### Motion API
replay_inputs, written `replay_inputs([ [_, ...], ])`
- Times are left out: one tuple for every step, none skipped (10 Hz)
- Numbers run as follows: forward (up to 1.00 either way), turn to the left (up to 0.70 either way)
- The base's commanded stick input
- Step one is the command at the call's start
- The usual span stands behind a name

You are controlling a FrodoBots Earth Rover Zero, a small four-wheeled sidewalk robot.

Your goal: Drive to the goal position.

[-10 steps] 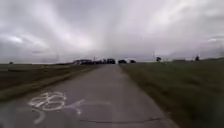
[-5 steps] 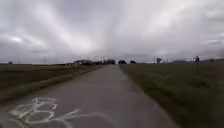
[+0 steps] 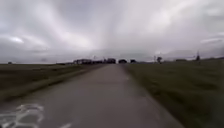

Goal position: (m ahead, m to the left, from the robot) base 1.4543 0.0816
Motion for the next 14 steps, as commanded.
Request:
replay_inputs([
  [0.7, 0.0],
  [0.7, 0.0],
  [0.7, 0.0],
  [0.7, 0.0],
  [0.7, 0.0],
  [0.7, 0.0],
  [0.7, 0.0],
  [0.7, 0.0],
  [0.7, 0.0],
  [0.7, 0.0],
  [0.7, 0.0],
  [0.7, 0.0],
  [0.7, 0.0],
  [0.7, 0.0],
])
